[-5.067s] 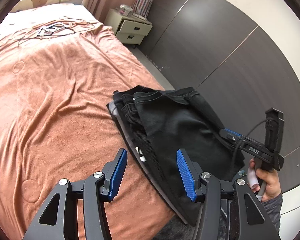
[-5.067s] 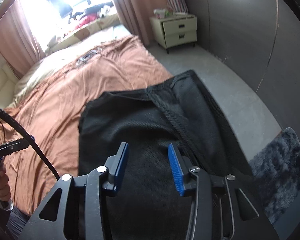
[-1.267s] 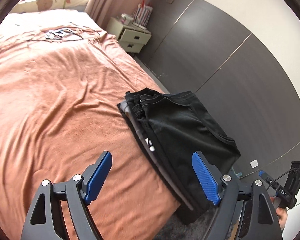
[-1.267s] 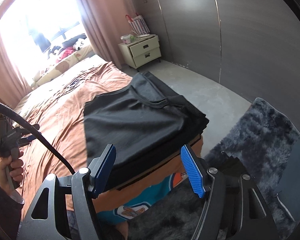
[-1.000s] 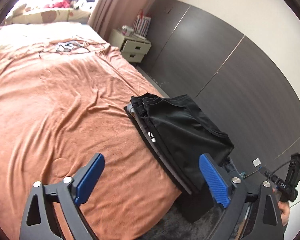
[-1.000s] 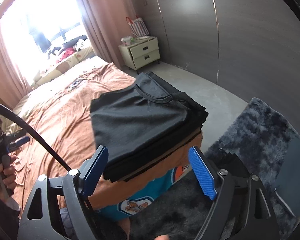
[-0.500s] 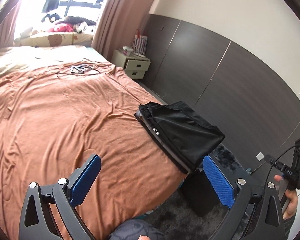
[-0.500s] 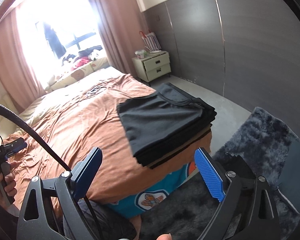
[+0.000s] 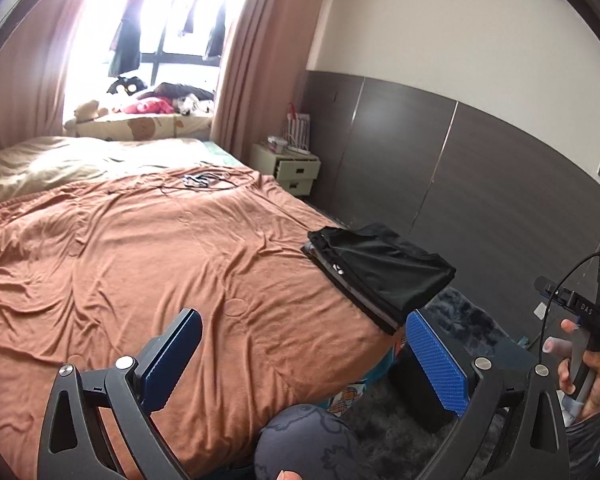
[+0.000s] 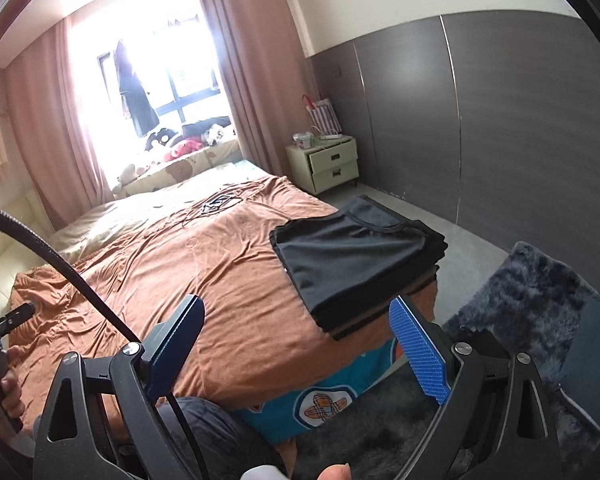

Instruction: Fold small clothes

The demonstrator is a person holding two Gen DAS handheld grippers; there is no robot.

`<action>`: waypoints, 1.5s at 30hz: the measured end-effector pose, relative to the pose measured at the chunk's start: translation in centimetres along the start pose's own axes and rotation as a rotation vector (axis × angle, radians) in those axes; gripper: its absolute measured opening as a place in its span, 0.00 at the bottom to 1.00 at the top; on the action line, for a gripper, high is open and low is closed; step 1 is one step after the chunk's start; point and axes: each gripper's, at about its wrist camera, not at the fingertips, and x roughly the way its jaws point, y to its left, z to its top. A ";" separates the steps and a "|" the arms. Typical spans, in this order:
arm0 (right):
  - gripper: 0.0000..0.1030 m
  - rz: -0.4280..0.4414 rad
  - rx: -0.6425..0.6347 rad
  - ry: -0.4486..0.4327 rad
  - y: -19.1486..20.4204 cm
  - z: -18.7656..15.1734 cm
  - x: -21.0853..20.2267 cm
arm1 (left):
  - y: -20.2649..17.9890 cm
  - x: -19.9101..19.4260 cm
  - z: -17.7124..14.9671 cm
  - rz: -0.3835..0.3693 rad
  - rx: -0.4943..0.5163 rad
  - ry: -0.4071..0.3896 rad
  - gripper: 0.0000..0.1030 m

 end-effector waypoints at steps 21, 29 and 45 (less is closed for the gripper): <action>1.00 0.040 -0.075 -0.032 3.9 -6.3 -1.8 | 1.5 -9.1 -7.7 0.157 0.011 -0.107 1.00; 1.00 0.054 -0.100 0.002 5.0 -8.7 -1.2 | 2.0 -10.9 -10.4 0.216 0.008 -0.125 1.00; 1.00 0.092 -0.118 0.015 5.2 -9.8 -1.9 | 0.9 -11.9 -12.7 0.239 0.033 -0.130 1.00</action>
